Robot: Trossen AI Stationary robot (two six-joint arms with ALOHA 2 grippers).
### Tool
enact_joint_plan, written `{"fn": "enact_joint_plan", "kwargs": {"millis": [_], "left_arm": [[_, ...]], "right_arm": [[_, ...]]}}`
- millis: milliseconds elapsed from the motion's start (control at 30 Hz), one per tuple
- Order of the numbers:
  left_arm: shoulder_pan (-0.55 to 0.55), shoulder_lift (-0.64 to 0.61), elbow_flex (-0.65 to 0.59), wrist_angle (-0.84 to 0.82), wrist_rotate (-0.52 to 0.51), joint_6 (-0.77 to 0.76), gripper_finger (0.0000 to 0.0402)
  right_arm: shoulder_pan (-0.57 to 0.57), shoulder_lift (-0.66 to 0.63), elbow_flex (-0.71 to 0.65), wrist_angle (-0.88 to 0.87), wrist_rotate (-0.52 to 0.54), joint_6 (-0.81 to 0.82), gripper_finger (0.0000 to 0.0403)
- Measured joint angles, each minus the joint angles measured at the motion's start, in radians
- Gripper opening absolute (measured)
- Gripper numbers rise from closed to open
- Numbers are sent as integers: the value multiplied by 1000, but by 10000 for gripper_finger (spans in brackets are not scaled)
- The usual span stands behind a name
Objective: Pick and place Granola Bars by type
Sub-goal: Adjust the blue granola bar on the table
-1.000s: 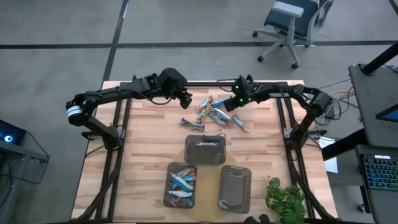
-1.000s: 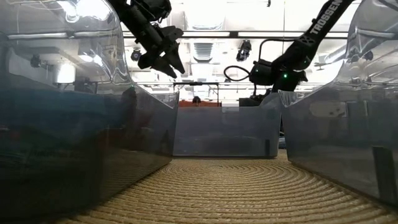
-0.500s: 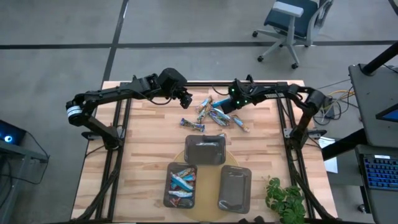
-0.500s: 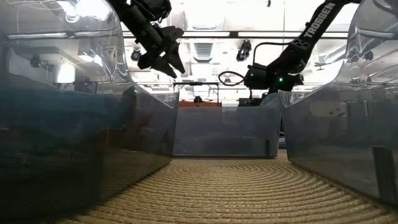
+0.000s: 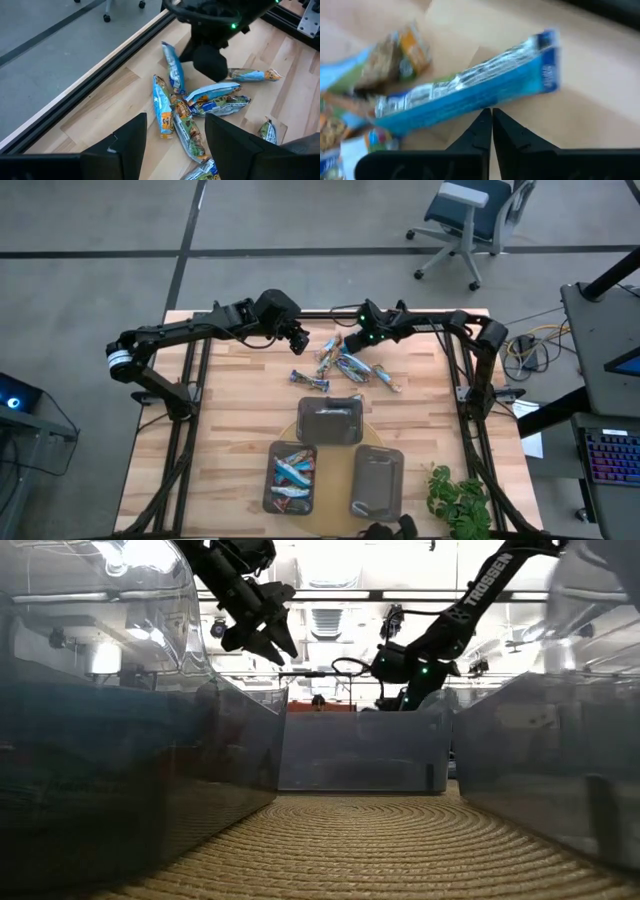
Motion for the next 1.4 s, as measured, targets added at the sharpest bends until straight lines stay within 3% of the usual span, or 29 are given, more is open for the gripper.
{"fn": "enact_joint_plan", "kwargs": {"millis": [533, 1233, 1400], "left_arm": [[0, 0, 0, 0, 0, 4, 183], [-6, 0, 0, 0, 1, 5, 183], [-7, 0, 0, 0, 2, 5, 183]], "right_arm": [[46, 4, 6, -28, 12, 11, 8], [46, 3, -17, 208, 15, 20, 8], [46, 1, -18, 128, 10, 49, 8]]}}
